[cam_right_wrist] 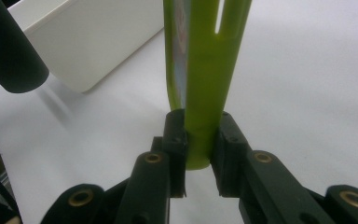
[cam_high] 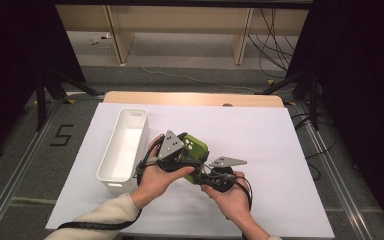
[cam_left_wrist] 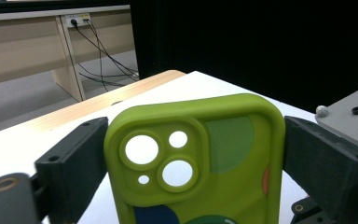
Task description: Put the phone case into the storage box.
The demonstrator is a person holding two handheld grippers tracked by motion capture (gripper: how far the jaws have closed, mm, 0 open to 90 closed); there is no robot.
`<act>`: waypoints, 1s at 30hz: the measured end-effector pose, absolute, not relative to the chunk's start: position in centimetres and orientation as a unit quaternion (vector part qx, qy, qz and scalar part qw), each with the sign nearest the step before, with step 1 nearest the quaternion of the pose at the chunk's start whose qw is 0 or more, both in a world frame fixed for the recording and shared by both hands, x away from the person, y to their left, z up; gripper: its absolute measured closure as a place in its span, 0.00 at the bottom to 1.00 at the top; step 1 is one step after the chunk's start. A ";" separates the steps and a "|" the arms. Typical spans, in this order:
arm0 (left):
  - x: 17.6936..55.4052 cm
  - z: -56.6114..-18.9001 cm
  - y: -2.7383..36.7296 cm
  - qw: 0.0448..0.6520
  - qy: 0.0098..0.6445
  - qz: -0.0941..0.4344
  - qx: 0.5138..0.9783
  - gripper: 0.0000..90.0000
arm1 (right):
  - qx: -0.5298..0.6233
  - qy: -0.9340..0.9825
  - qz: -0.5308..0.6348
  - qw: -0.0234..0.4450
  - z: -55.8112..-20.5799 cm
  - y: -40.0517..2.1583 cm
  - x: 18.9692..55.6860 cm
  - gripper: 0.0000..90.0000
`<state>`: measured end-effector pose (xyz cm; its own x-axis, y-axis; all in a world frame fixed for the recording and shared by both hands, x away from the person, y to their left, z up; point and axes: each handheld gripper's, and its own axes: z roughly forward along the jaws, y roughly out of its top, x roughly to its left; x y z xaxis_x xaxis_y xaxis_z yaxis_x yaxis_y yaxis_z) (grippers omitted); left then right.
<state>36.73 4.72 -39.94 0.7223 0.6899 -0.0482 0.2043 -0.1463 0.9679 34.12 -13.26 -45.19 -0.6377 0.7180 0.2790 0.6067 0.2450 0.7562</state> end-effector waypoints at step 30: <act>36.7 -39.7 5.0 0.583 0.304 0.207 0.724 0.18 | 0.419 0.785 0.450 0.079 -45.2 -13.2 34.1 0.86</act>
<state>36.73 4.96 -39.69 0.7291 0.6823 -0.0538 0.1985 -0.1356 0.9707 34.06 -13.20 -45.17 -0.6366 0.7288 0.2524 0.5856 0.2438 0.7731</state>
